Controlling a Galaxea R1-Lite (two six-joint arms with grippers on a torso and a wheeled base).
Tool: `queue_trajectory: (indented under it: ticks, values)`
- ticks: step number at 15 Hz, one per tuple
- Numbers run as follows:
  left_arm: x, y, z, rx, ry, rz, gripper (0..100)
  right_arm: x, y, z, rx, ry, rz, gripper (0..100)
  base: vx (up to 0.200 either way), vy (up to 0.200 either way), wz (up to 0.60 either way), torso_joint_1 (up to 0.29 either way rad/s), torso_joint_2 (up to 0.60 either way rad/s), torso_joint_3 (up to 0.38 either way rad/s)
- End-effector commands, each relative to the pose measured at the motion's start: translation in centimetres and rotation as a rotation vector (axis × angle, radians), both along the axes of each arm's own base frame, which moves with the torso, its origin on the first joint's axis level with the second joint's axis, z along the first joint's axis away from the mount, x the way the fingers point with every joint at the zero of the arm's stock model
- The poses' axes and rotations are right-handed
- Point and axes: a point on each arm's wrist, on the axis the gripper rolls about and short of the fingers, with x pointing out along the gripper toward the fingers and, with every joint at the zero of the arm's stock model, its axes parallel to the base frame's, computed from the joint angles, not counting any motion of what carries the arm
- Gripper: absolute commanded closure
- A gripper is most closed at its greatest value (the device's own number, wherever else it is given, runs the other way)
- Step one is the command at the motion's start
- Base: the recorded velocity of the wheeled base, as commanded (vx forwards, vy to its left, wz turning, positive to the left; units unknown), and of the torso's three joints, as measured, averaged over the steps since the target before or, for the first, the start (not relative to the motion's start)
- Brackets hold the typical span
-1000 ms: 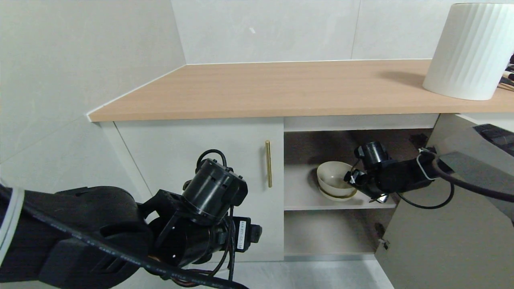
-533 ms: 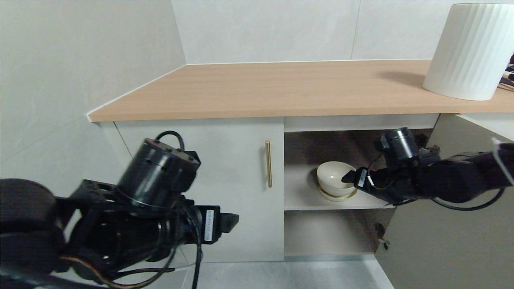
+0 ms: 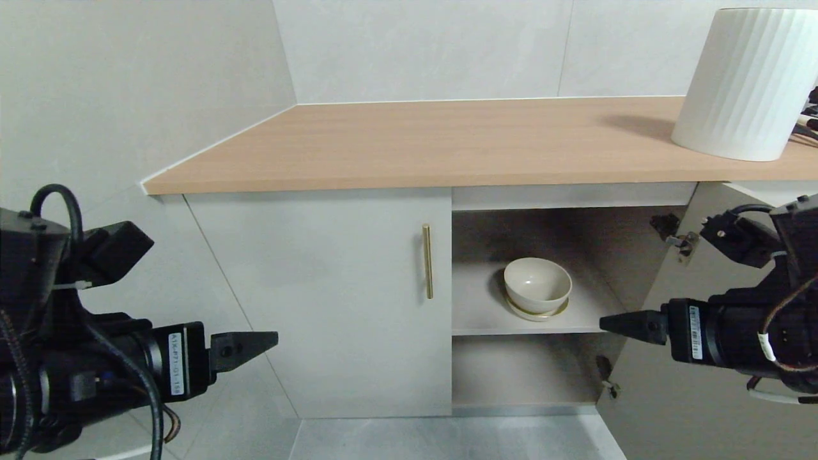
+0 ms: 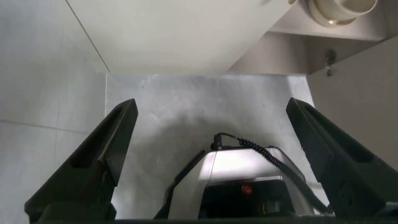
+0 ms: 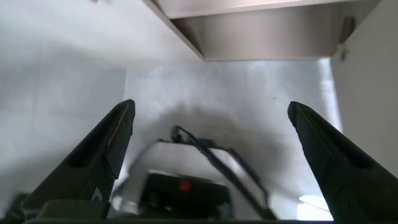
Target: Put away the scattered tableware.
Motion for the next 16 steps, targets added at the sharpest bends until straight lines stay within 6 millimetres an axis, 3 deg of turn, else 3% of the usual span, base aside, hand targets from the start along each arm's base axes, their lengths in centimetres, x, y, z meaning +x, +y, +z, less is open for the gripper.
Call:
queue_trajectory:
  ticks: [1,8,16]
  values:
    - [-0.51,0.4,0.22,-0.01,-0.018,0.007,0,-1.39,-0.66,-0.51,-0.042,-0.013,0.041,0,0.0,0.0,0.0,0.0,0.0,0.0]
    - [-0.03,-0.21,-0.33,0.003,0.004,-0.011,0,-1.69,-0.18,-1.07,-0.069,-0.002,0.083,0,0.0,0.0,0.0,0.0,0.0,0.0]
    - [0.19,-0.37,-0.44,0.003,0.004,-0.012,0,-1.71,-0.13,-1.37,-0.077,0.009,0.088,0,-0.2,0.0,0.0,0.004,0.0,0.002]
